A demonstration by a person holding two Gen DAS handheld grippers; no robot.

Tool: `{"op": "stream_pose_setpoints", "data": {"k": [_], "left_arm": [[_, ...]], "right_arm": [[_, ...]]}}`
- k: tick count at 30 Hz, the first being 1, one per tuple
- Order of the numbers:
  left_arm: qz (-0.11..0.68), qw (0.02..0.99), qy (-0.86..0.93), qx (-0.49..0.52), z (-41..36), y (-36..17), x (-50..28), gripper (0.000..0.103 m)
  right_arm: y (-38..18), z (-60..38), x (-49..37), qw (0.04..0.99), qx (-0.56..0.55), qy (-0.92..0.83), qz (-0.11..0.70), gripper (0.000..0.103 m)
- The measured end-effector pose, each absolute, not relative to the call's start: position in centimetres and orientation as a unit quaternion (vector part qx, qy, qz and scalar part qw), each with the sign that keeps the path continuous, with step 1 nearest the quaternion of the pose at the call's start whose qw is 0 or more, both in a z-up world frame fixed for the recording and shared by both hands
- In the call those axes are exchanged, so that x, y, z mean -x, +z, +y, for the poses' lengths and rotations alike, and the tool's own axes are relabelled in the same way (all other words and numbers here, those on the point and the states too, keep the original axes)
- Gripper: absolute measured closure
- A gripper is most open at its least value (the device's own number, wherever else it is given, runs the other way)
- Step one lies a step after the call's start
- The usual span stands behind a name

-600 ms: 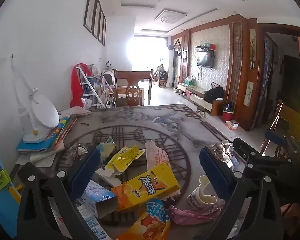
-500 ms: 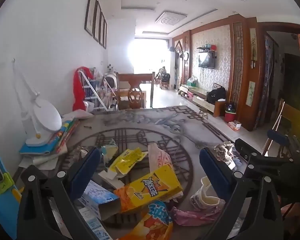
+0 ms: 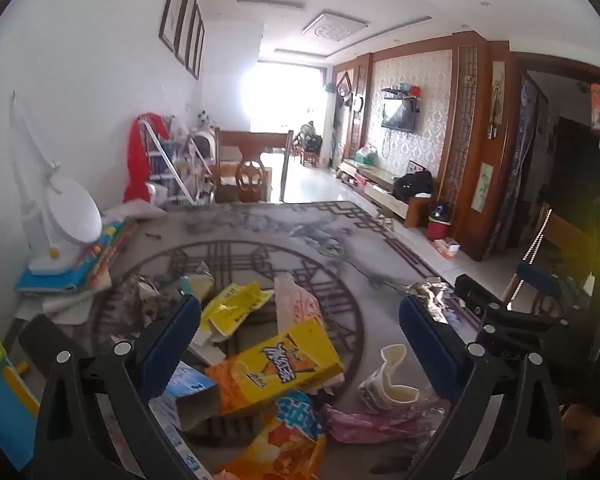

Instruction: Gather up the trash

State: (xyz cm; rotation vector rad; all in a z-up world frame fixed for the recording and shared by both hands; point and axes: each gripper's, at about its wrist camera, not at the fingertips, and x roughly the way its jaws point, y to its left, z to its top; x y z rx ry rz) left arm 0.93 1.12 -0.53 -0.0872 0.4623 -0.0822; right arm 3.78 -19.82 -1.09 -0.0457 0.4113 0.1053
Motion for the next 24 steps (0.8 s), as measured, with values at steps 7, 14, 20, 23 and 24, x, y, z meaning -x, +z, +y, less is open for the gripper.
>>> {"op": "stream_pose_setpoints", "data": {"k": [7, 14, 20, 23, 24], "left_arm": [[0.236, 0.97, -0.052, 0.034, 0.7, -1.1, -1.2, 0.008], [0.238, 0.969, -0.056, 0.042, 0.3, -0.7, -0.9, 0.008], [0.24, 0.968, -0.055, 0.043, 0.3, -0.7, -0.9, 0.008], [0.241, 0.968, -0.054, 0.047, 0.3, -0.8, -0.8, 0.008], [0.242, 0.968, -0.055, 0.049, 0.3, -0.9, -0.8, 0.008]], "right_arm": [[-1.4, -19.6, -4.0, 0.975, 0.027, 0.057, 0.215, 0.004], [-1.5, -19.6, -3.9, 0.975, 0.027, 0.057, 0.213, 0.004], [-1.6, -19.8, -3.9, 0.975, 0.027, 0.058, 0.214, 0.005], [-1.6, -19.8, -3.8, 0.974, 0.025, 0.059, 0.215, 0.005], [-1.6, -19.9, -3.7, 0.974, 0.024, 0.058, 0.215, 0.004]]}}
